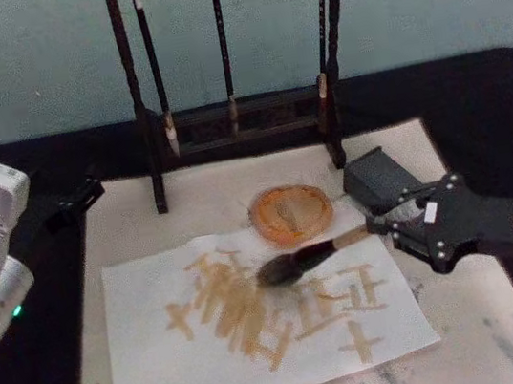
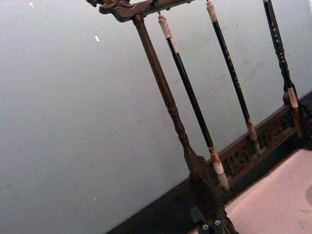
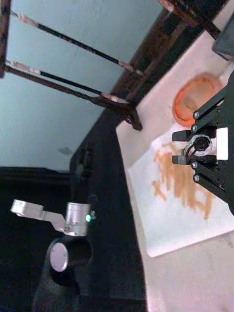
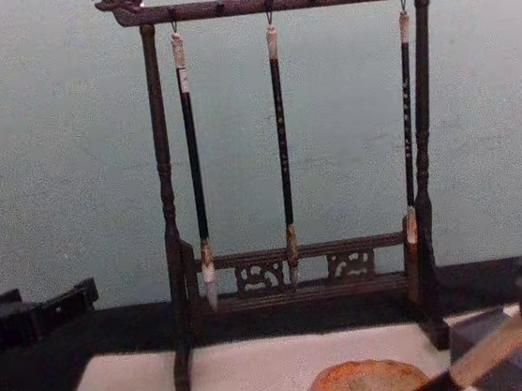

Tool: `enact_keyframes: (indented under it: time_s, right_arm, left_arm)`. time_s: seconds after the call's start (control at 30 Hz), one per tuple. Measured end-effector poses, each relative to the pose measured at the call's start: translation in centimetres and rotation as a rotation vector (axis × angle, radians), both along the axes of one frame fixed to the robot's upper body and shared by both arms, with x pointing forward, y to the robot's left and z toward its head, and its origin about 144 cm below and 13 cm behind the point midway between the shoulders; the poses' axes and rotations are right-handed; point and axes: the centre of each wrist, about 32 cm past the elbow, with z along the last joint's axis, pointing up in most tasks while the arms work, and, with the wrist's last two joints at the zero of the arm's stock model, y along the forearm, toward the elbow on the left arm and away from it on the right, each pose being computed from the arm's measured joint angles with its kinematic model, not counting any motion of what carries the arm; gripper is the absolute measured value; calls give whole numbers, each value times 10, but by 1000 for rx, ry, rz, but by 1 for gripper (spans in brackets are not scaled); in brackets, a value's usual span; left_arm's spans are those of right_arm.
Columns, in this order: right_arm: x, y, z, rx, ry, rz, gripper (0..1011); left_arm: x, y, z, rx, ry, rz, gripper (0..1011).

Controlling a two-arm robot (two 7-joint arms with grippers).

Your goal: Pick up the brush from the inkstone, write on the paper, then place the brush back to its original position.

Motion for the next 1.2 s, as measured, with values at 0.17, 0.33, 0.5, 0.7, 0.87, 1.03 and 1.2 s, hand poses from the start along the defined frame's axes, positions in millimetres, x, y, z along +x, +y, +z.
enact_keyframes:
  time_s: [0.17,0.33,0.5,0.7,0.87,1.03,1.2]
  right_arm:
    - [5,-1,7,29,-2,-10,168]
    - [14,-1,17,50,12,-6,168]
    - [25,-2,24,59,17,-22,168]
    - [44,-4,26,76,28,-30,168]
    - [56,-8,23,91,46,-31,168]
    - [65,-13,18,106,66,-43,168]
    - [71,-17,14,119,80,-49,168]
  left_arm:
    - [0,0,0,0,0,0,1002]
    - [0,0,0,0,0,0,1002]
    - [0,0,0,0,0,0,1002]
    - [0,0,0,0,0,0,1002]
    - [0,0,0,0,0,0,1002]
    - [0,0,0,0,0,0,1002]
    - [0,0,0,0,0,0,1002]
